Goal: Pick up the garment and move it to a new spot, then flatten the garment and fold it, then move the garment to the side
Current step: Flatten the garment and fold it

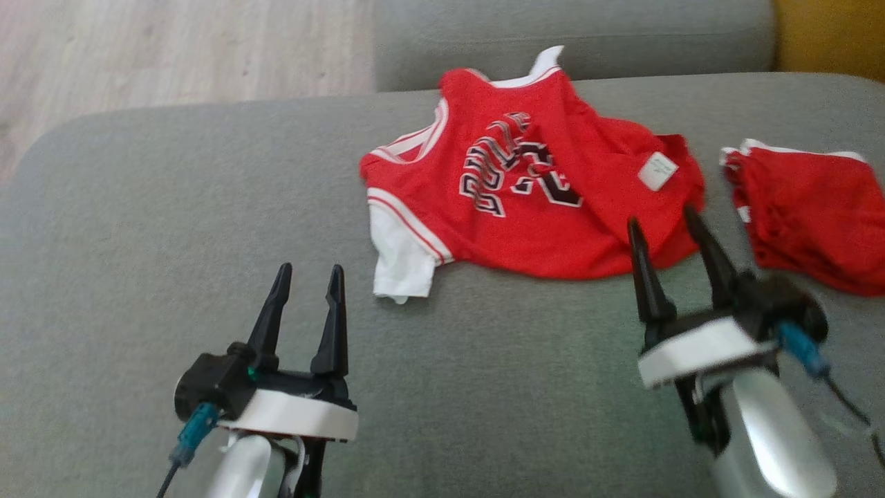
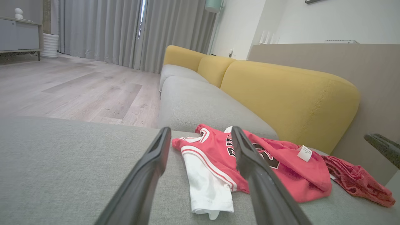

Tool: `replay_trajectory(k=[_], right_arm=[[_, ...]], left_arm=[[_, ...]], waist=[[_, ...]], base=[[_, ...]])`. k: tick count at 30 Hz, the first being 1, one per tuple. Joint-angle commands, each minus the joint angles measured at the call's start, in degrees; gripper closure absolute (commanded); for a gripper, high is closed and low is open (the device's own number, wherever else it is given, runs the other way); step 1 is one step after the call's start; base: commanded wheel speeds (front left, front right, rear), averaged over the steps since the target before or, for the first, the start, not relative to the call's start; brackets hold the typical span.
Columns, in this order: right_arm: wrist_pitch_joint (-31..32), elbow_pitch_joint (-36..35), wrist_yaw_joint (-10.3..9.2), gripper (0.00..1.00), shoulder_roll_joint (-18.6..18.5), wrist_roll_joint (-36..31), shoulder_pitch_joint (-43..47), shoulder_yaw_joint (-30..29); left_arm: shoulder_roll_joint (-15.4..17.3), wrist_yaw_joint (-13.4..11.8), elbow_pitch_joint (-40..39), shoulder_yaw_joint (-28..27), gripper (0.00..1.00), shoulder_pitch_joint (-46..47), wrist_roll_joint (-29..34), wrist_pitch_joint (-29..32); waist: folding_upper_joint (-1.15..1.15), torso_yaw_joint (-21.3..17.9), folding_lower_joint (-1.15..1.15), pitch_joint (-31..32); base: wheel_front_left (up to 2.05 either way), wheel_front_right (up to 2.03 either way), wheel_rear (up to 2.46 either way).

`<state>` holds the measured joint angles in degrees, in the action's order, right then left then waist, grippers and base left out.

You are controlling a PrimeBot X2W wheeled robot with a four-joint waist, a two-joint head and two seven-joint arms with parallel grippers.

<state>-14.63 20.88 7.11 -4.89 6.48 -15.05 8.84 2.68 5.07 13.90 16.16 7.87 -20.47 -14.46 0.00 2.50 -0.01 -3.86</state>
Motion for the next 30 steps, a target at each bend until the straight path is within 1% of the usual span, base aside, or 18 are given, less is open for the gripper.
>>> replay_trajectory(k=[1,5,11,15,20,23,30], right_arm=[[-0.36,-2.67,0.37,0.00,0.80,-0.43,0.11,0.54],[-0.36,-5.27,0.37,0.00,1.72,-0.58,4.30,-0.21],[-0.37,-8.46,0.37,0.00,1.98,-0.58,4.20,-0.18],[-0.37,-9.97,0.37,0.00,2.00,-0.01,3.18,-0.45],[-0.37,-10.98,0.37,0.00,2.00,0.36,2.34,-0.64],[-0.37,-11.15,0.37,0.00,2.01,0.49,1.89,-0.40],[-0.37,-11.58,0.37,0.00,2.01,1.05,0.83,0.56]], left_arm=[[0.20,-0.05,-1.43,-2.50,0.00,1.15,0.82,-0.54],[0.20,-0.17,-0.69,-3.12,0.00,1.32,1.16,-0.54],[0.20,0.00,2.90,-3.20,0.00,4.16,2.75,-0.54],[0.21,-0.18,8.68,-2.36,0.00,8.77,4.11,-0.31],[0.47,-0.68,17.15,-1.87,0.00,15.90,4.81,3.19],[0.74,-0.96,21.31,-1.91,0.00,19.55,4.95,4.28],[1.95,-3.45,30.33,-2.09,0.00,25.05,5.91,6.49]], waist=[[0.00,-1.85,0.01,1.02],[0.00,-3.53,0.01,0.74],[0.00,-5.71,0.01,-1.34],[0.00,-6.76,0.01,-3.67],[0.00,-7.86,0.01,-6.48],[0.00,-8.55,0.01,-7.65],[0.00,-10.19,0.01,-9.44]], base=[[0.00,0.00,0.00],[0.00,0.00,0.00],[0.00,0.00,0.00],[0.00,0.00,0.00],[0.00,0.00,0.00],[0.00,0.00,0.00],[0.00,0.00,0.00]])
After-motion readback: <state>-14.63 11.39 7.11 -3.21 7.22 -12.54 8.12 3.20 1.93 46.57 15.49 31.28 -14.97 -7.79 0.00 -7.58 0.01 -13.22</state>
